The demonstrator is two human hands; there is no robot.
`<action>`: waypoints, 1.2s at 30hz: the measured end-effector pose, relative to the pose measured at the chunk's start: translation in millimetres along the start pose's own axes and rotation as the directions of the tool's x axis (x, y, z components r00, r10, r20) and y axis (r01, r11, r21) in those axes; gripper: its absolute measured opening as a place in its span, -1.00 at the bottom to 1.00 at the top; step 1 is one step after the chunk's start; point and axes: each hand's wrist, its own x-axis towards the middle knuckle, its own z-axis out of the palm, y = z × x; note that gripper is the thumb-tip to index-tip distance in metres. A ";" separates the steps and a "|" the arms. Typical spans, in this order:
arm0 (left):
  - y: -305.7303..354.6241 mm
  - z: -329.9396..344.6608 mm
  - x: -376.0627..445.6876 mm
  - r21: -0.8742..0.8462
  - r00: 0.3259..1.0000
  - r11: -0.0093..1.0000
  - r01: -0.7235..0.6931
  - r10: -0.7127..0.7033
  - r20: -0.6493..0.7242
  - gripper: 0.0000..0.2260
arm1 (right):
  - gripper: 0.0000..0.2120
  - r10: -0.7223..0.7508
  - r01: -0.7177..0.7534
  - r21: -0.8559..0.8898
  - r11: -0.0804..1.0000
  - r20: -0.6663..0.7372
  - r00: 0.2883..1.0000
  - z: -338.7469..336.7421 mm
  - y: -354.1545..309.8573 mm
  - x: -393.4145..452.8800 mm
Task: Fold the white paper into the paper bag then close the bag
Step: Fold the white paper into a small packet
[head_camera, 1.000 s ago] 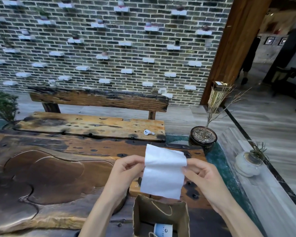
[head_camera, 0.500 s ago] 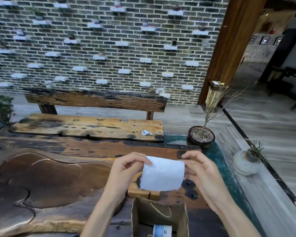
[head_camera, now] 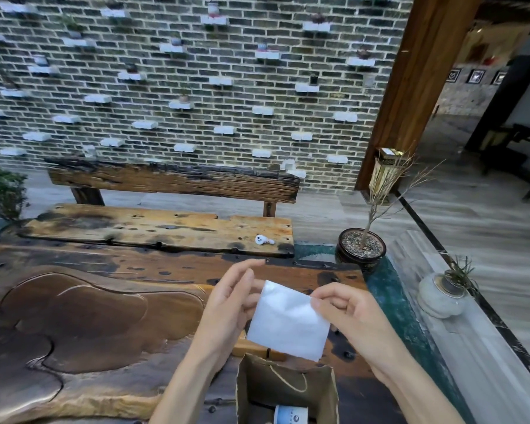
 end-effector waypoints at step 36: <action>-7.5 44.8 -10.9 0.141 0.972 0.975 -0.174 0.193 -0.138 -0.83 | -0.61 -0.176 0.223 0.099 0.970 -0.348 0.921 37.4 -0.8 -2.2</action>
